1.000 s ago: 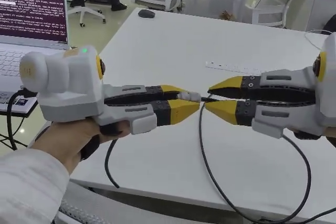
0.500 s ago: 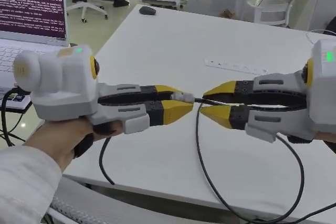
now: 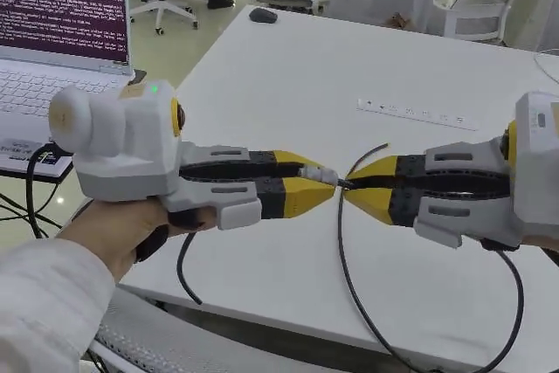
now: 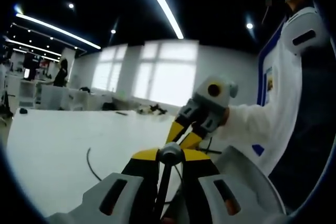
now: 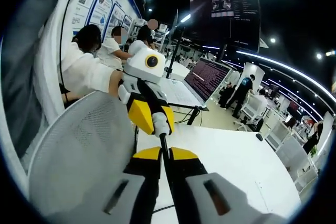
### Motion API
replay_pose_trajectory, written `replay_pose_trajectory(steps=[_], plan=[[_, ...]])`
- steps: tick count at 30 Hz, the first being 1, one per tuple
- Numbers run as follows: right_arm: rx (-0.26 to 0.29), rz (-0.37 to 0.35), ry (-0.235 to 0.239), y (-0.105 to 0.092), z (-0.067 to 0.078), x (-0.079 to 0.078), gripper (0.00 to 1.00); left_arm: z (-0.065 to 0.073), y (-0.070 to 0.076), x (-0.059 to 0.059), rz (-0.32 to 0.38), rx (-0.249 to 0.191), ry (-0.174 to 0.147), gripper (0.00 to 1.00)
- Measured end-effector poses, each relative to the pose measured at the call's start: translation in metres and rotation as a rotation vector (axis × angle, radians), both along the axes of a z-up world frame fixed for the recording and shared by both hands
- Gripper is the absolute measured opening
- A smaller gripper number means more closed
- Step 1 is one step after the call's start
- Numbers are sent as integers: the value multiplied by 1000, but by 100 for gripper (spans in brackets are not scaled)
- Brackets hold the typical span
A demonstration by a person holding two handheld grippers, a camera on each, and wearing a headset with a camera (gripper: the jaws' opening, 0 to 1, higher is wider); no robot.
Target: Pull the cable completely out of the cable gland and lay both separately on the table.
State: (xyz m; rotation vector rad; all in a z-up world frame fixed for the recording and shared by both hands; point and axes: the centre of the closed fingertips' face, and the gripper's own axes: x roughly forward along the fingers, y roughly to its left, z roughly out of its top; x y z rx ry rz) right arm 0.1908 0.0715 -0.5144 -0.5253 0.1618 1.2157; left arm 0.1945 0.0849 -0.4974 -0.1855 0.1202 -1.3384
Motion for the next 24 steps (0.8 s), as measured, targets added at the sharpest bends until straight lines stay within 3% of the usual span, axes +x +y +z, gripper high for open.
replay_pose_trajectory(steps=[4,17,24], plan=[[45,-35,50,-11,-3,3,6,-2,1,2,5,5,11,16],[50,-137,120,-55,-24,10,6,-3,4,9,29,-6,40,16],[50,-148,151,-64,-36,9,7,-13,-1,8,24,37,56,16]])
